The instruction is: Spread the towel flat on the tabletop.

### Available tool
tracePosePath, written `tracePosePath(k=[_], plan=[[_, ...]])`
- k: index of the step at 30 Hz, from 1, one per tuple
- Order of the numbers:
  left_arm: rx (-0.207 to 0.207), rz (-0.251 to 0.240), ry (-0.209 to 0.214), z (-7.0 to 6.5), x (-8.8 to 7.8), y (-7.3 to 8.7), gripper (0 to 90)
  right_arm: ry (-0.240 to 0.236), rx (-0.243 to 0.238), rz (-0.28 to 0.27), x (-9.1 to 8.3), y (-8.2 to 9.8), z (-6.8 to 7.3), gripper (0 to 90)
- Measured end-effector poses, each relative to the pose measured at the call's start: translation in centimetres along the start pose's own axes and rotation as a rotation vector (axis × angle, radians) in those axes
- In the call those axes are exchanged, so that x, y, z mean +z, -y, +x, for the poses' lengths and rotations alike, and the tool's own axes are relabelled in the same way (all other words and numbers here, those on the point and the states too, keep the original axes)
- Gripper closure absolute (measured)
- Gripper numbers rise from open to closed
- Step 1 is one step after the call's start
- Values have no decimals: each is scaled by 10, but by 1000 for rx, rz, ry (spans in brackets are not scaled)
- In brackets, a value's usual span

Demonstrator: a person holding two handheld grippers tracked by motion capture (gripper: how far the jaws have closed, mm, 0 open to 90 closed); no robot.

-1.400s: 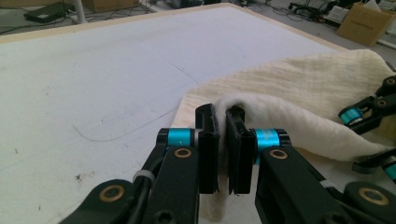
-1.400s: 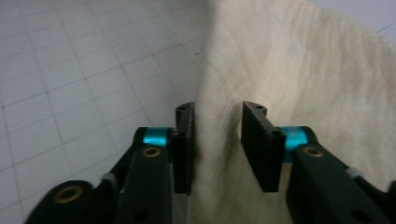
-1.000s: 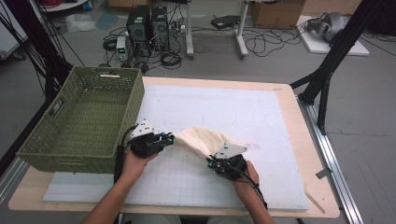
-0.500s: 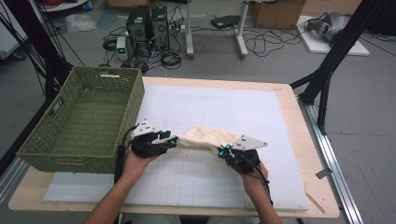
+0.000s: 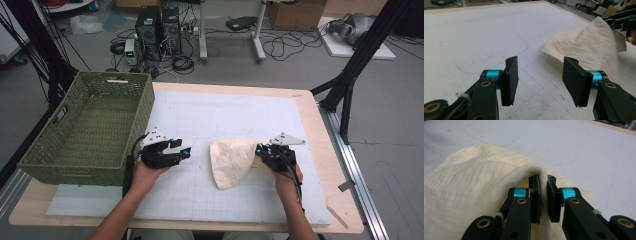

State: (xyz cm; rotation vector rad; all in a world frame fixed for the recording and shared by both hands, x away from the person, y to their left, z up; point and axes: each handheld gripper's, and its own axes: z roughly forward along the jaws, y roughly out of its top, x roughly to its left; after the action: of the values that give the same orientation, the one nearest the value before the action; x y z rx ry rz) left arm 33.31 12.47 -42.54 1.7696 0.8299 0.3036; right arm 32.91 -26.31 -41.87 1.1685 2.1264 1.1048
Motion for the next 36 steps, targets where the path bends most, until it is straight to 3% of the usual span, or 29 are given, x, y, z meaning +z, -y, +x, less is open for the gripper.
tracePosePath(k=[4, 7, 12, 15, 20, 24, 27, 30, 34, 36], plan=[[3, 2, 8, -1, 1, 0, 475, 25, -19, 58, 10, 1, -6, 765], [6, 13, 14, -1, 2, 1, 476, 34, -25, 73, 8, 3, -7, 582], [8, -7, 8, 0, -1, 0, 479, -13, -80, 37, -11, 3, -4, 487], [11, -17, -2, 2, -4, -1, 480, -1, -122, -15, -29, 4, 3, 408], [10, -28, -14, 4, -6, -1, 477, -88, -182, -95, -48, 4, 16, 388], [9, -29, -16, 4, -7, -1, 471, -175, -222, -44, -33, 3, 38, 349], [8, -30, -18, 5, -8, -1, 471, -193, -263, 0, -13, 1, 57, 304], [9, -29, -16, 5, -8, -1, 472, -148, -325, 51, 8, -1, 67, 269], [9, -29, -18, 5, -8, -1, 471, -44, -360, 130, 32, 2, 68, 246], [9, -28, -17, 5, -8, -1, 470, -44, -341, 129, 38, 2, 65, 260]])
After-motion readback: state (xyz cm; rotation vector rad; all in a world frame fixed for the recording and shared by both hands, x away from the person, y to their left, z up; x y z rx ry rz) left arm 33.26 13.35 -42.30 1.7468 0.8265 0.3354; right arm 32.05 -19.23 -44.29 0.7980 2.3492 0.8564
